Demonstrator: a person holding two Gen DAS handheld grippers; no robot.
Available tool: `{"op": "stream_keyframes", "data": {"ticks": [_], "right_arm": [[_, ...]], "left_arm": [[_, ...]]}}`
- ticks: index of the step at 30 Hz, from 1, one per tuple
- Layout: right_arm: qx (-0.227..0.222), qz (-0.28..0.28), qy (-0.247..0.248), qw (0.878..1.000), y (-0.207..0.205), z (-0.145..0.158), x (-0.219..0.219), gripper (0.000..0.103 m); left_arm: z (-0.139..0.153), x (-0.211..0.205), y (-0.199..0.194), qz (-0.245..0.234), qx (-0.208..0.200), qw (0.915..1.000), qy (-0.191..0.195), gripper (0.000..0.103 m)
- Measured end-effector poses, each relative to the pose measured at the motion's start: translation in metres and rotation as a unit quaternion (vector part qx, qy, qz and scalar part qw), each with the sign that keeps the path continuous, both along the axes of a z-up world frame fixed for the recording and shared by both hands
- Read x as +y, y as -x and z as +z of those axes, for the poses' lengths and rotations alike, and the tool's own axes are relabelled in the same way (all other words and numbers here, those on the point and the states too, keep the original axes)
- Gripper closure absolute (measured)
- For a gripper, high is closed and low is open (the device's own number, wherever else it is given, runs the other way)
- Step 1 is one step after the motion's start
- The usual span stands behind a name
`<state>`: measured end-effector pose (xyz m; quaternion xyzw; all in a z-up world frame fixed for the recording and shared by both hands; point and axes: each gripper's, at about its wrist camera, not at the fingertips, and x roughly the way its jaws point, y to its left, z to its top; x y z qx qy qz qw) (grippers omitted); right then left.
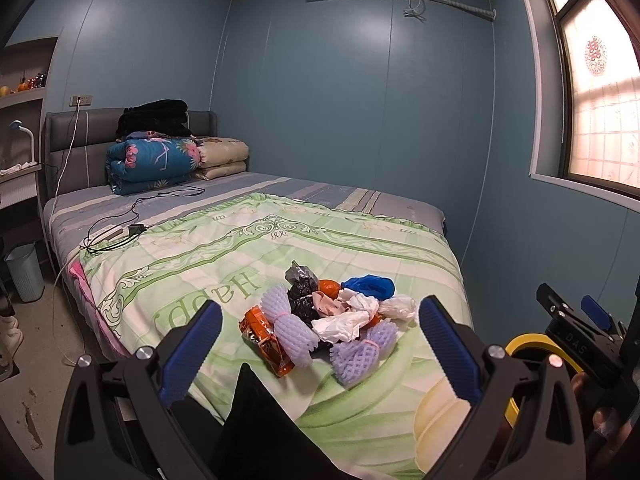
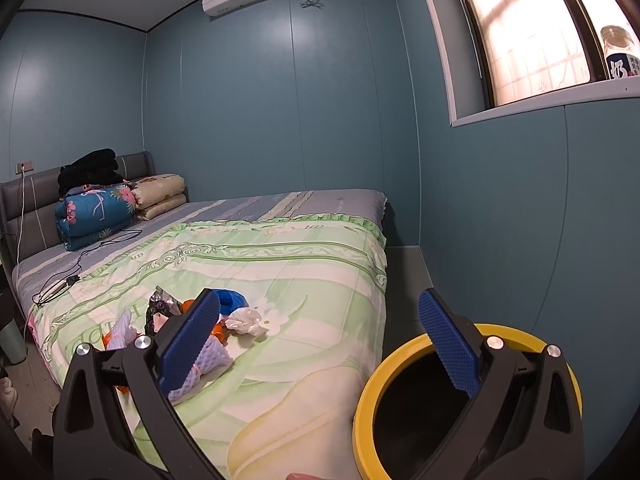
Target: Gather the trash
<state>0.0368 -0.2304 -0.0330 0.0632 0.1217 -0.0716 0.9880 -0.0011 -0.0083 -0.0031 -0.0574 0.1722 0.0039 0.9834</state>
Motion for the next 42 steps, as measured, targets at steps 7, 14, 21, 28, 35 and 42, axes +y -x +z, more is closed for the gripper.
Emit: {"op": "stream_keyframes", "data": {"ticks": [7, 14, 21, 28, 35, 42], "right_arm": [[0.000, 0.000, 0.000, 1.000, 0.000, 0.000, 0.000, 0.008], [0.000, -0.001, 0.000, 1.000, 0.000, 0.000, 0.000, 0.008], [0.000, -0.001, -0.001, 1.000, 0.000, 0.000, -0.001, 0.008], [-0.001, -0.035, 0.003, 0.999, -0.006, 0.000, -0.006, 0.008], [0.008, -0.043, -0.005, 0.999, -0.032, 0.012, -0.010, 0.008], [-0.006, -0.042, -0.001, 0.999, -0.045, 0.020, -0.002, 0.008]], "left_arm": [[-0.003, -0.001, -0.001, -0.001, 0.003, 1.0000, 0.000, 0.008], [-0.003, -0.001, -0.001, -0.001, 0.003, 1.0000, 0.000, 0.008], [-0.004, -0.001, -0.001, -0.001, 0.002, 1.0000, 0.000, 0.008], [-0.004, 0.001, -0.003, -0.009, 0.003, 0.9999, 0.004, 0.008], [-0.012, 0.018, -0.016, -0.013, 0.017, 0.9993, 0.031, 0.008], [-0.021, 0.027, -0.028, -0.013, 0.031, 0.9985, 0.044, 0.008]]}}
